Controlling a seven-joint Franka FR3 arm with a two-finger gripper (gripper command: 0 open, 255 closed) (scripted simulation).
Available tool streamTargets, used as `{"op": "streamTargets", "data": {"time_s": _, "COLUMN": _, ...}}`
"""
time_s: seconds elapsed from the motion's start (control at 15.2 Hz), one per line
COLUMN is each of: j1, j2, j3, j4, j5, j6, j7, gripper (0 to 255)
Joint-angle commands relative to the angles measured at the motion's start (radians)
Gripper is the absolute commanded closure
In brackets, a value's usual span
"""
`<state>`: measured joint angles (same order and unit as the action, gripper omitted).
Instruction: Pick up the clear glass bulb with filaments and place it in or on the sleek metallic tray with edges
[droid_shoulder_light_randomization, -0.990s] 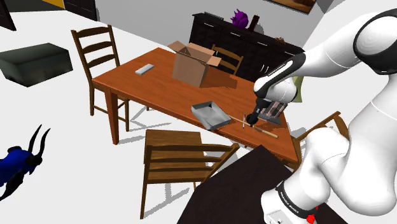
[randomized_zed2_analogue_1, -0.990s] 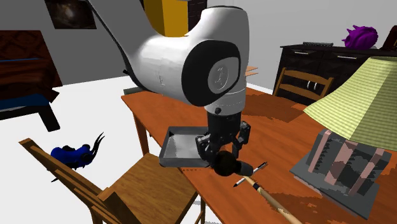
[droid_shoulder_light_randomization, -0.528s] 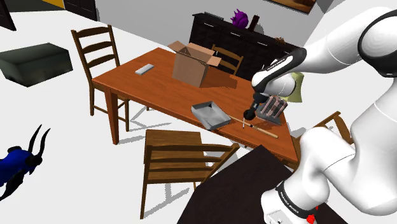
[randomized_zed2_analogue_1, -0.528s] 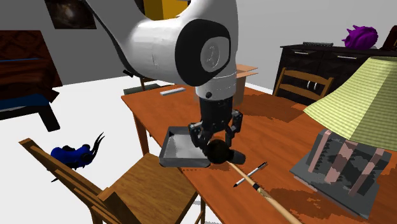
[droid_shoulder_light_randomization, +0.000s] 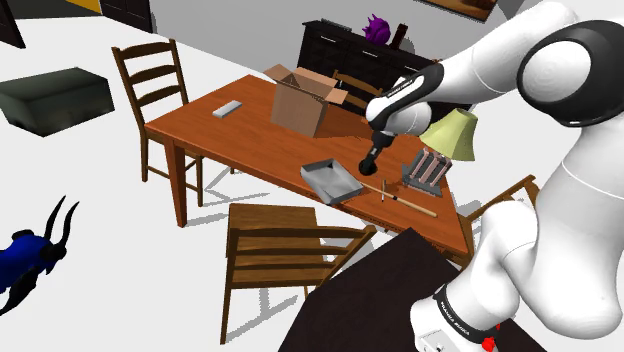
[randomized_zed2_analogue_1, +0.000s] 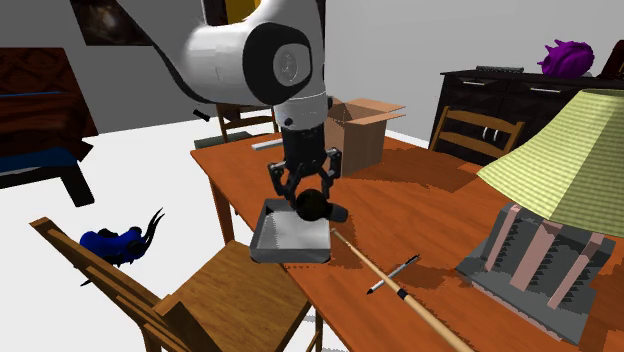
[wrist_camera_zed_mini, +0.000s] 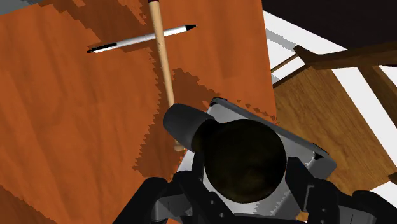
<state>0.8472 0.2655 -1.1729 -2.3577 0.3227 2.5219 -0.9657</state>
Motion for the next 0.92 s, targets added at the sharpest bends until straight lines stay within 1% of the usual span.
{"op": "streamTargets", "data": {"time_s": 0.0, "j1": -0.029, "j2": 0.048, "j3": 0.06, "j4": 0.058, "j5": 0.046, "j6": -0.031, "j7": 0.01, "gripper": 255}}
{"op": "streamTargets", "data": {"time_s": 0.26, "j1": -0.074, "j2": 0.142, "j3": 0.151, "j4": 0.192, "j5": 0.108, "j6": -0.104, "j7": 0.046, "gripper": 255}}
{"op": "streamTargets", "data": {"time_s": 0.53, "j1": -0.116, "j2": 0.238, "j3": 0.222, "j4": 0.346, "j5": 0.152, "j6": -0.182, "j7": 0.091, "gripper": 255}}
{"op": "streamTargets", "data": {"time_s": 0.86, "j1": -0.152, "j2": 0.282, "j3": 0.27, "j4": 0.338, "j5": 0.2, "j6": -0.138, "j7": 0.064, "gripper": 255}}
